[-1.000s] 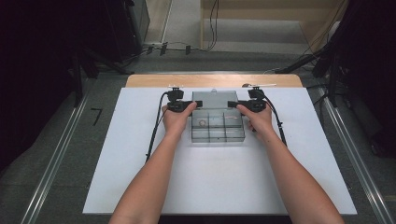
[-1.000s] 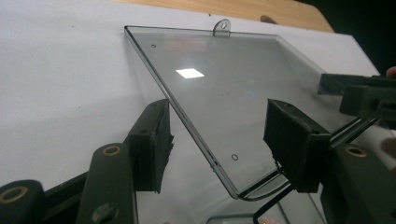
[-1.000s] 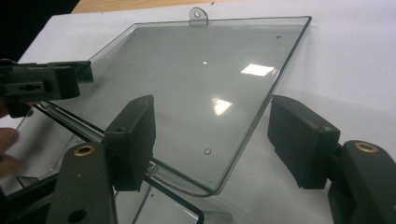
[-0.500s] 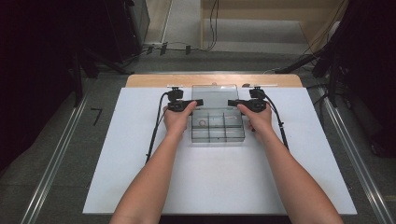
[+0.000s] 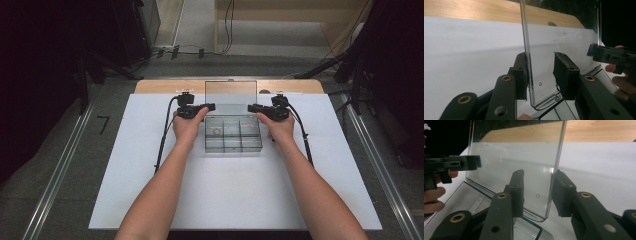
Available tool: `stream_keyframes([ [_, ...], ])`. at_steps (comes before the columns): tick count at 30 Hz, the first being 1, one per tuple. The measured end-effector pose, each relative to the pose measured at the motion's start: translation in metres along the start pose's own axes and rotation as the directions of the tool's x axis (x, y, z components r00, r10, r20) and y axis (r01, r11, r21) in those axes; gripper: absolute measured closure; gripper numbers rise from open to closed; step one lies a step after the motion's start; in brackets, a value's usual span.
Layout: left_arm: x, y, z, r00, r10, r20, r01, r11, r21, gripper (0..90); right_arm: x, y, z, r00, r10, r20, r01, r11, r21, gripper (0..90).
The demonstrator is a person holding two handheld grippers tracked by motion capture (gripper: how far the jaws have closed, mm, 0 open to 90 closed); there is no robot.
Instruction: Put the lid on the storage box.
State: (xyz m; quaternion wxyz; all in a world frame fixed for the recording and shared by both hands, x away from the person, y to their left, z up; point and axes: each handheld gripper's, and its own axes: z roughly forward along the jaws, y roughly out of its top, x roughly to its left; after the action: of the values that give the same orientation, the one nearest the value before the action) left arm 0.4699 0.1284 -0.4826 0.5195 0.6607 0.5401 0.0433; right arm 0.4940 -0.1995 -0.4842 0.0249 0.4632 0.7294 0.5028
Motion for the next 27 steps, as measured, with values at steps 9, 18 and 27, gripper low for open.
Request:
stream_keyframes([
  [9, 0.000, 0.000, -0.006, 0.9985, 0.045, 0.031, -0.044, 0.9989, -0.011, 69.3, -0.001, -0.005, -0.008, 0.9982, -0.053, -0.027, 0.052, 0.997, -0.051, 70.4],
  [18, -0.001, 0.002, -0.007, 0.9958, 0.080, 0.044, -0.080, 0.9968, -0.009, 66.7, -0.001, -0.011, -0.013, 0.9923, -0.119, -0.034, 0.116, 0.990, -0.079, 72.5],
  [27, -0.009, 0.018, -0.005, 0.9947, 0.100, 0.027, -0.099, 0.9947, -0.029, 51.9, 0.004, -0.013, -0.014, 0.9856, -0.169, -0.006, 0.168, 0.981, -0.093, 72.8],
])
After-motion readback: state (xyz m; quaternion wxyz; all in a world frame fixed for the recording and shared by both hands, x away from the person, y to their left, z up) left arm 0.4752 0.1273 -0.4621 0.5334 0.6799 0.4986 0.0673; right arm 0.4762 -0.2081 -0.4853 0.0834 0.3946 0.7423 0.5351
